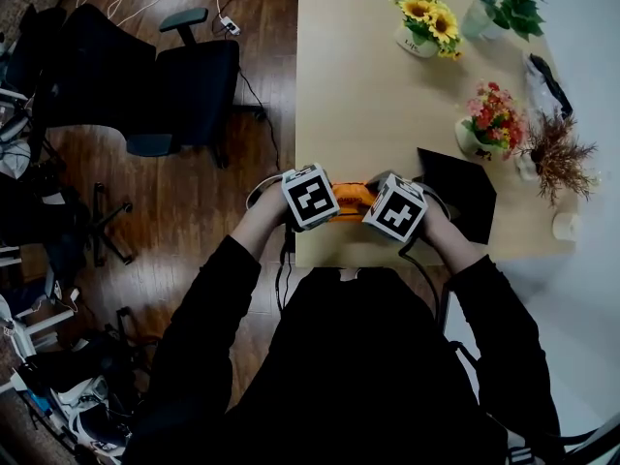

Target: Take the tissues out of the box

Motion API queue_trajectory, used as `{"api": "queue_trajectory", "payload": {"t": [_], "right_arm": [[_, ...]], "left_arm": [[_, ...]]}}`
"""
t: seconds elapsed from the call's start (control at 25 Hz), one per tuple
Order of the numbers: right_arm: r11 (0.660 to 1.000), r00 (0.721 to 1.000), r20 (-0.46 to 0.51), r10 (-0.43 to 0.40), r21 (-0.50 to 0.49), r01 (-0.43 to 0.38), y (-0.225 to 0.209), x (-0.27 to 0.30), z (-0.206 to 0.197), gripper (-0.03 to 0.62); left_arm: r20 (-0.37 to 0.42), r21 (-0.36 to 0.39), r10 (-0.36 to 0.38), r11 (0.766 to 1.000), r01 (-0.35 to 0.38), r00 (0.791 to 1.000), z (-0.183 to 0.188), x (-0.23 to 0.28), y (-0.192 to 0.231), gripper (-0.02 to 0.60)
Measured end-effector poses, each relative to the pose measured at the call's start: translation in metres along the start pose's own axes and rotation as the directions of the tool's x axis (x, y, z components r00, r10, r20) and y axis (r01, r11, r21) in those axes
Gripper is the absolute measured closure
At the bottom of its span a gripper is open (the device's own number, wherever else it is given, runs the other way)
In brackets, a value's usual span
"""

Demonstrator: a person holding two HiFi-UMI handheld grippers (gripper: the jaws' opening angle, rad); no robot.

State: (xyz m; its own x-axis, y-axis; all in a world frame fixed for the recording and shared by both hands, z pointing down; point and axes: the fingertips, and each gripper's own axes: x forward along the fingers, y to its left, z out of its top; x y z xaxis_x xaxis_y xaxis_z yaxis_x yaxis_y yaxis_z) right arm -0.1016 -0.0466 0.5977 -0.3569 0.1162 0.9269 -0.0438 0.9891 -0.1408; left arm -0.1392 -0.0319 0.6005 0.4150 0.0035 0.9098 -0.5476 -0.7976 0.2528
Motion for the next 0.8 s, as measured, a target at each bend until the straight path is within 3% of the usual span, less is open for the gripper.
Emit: {"api": "queue_trajectory", "payload": {"t": [0.2,0.36,0.6,0.72,0.8], "right_arm": [[1.000,1.000,0.026,0.008,-0.031,-0.007,0.001,0.001,-0.002,0.391],[0.999,0.999,0.038,0.011,-0.045,-0.009,0.001,-0.002,-0.005,0.367],[0.997,0.997,0.069,-0.028,-0.075,0.033,-0.006,-0.018,-0.012,0.359],[0.998,0.990,0.131,-0.059,-0.028,0.064,-0.011,-0.036,-0.011,0.384],[0.994,0.972,0.209,-0.106,0.020,0.104,-0.017,-0.054,-0.005,0.429]], "left_arm": [[0.059,-0.062,0.008,0.998,-0.004,0.998,-0.006,0.000,-0.002,0.431],[0.132,-0.096,0.080,0.993,-0.067,0.988,-0.003,-0.003,0.001,0.394],[0.202,-0.209,0.154,0.972,-0.111,0.967,-0.010,-0.015,-0.005,0.345],[0.246,-0.244,0.248,0.951,-0.187,0.937,-0.009,-0.037,0.000,0.345],[0.312,-0.277,0.328,0.929,-0.244,0.892,-0.003,-0.061,0.004,0.347]]}}
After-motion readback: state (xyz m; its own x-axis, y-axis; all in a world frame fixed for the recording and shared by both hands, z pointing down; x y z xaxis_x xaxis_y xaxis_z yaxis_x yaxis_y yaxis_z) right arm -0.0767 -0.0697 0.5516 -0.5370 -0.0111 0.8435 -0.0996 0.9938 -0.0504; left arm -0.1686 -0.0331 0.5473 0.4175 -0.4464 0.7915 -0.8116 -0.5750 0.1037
